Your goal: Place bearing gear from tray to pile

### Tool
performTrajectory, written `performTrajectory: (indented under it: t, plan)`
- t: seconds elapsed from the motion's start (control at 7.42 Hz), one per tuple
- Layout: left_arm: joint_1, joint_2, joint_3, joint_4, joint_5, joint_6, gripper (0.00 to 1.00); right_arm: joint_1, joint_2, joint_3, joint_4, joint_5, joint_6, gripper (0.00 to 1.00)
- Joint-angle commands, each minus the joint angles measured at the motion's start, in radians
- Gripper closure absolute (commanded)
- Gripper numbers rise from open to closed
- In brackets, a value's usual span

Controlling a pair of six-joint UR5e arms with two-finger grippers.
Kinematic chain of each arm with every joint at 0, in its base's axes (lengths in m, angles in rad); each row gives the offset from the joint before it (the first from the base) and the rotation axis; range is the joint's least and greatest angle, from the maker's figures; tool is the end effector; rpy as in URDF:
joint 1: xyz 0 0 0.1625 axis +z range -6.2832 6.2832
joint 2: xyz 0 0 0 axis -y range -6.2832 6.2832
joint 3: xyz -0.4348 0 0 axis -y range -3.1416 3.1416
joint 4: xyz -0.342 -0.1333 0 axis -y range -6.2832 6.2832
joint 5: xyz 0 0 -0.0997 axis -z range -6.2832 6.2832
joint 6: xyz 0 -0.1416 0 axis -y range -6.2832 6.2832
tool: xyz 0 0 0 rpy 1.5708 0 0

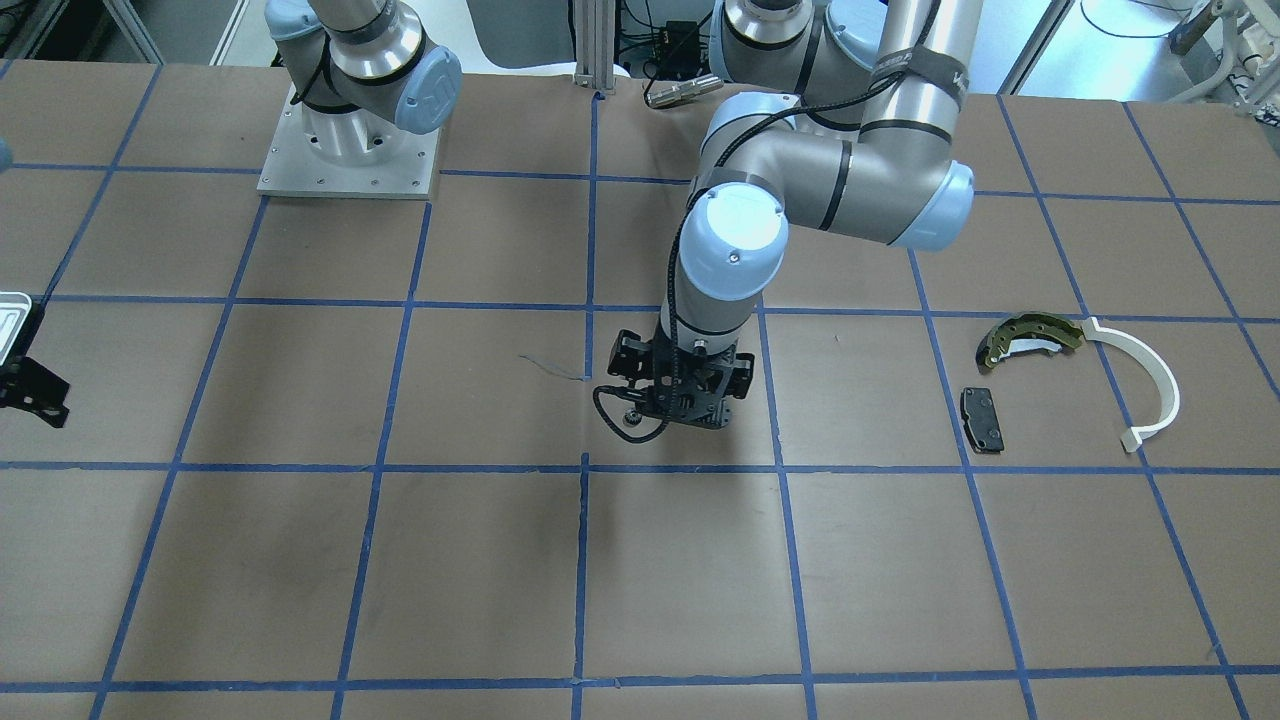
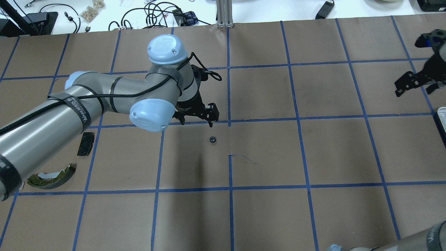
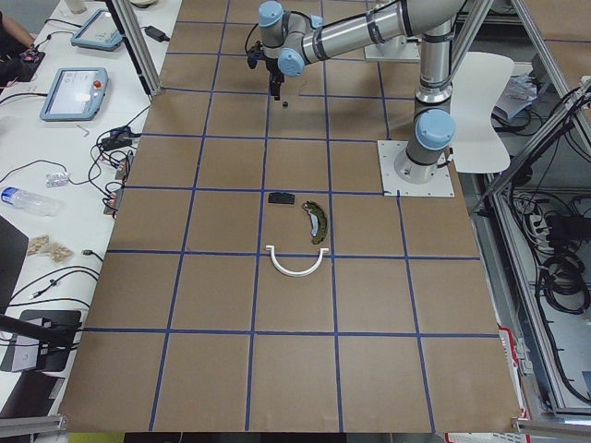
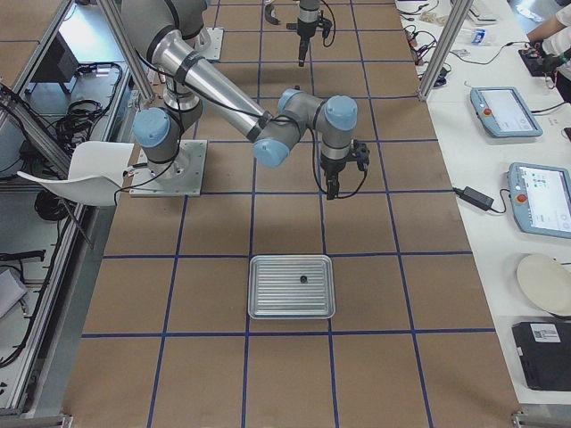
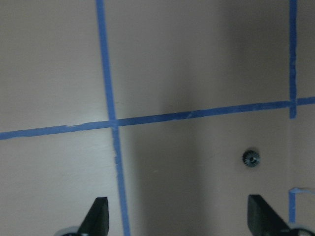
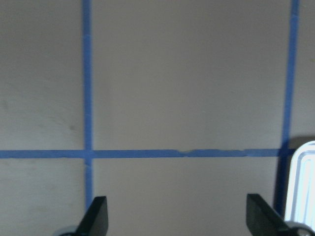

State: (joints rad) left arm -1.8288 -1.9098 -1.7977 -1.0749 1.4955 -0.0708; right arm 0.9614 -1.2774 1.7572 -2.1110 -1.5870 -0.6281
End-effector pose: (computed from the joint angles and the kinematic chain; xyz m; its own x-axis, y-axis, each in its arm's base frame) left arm -0.2726 -0.4688 0.2414 -0.9811 0.1805 0.0699 0.1856 0.9798 0.0751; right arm -0.2001 -0.5155 0.2855 -0.9987 -0.0172 0.0486 -0.0192 0.9990 -0.0393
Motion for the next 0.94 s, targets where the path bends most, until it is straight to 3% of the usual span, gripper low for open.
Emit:
performTrajectory:
  t: [0.0,0.27,0.4,0.54,0.81]
  plan:
    - [-0.050,-0.070,-0.005,0.050,-0.003,-0.003,0.02,-0.172,0.076,-0.001,-0.123,-0.005,-0.209,0.00]
    - [-0.053,-0.113,-0.003,0.053,0.005,-0.004,0.10,-0.257,0.205,-0.013,-0.263,0.009,-0.374,0.04]
    - [-0.053,-0.121,-0.005,0.052,0.008,-0.004,0.15,-0.286,0.240,-0.028,-0.273,0.009,-0.399,0.07]
    - [-0.053,-0.126,-0.005,0.052,0.009,-0.004,0.27,-0.296,0.239,-0.031,-0.271,0.006,-0.404,0.11]
    - [-0.052,-0.127,-0.002,0.053,0.008,-0.003,0.35,-0.302,0.245,-0.027,-0.270,-0.005,-0.415,0.23]
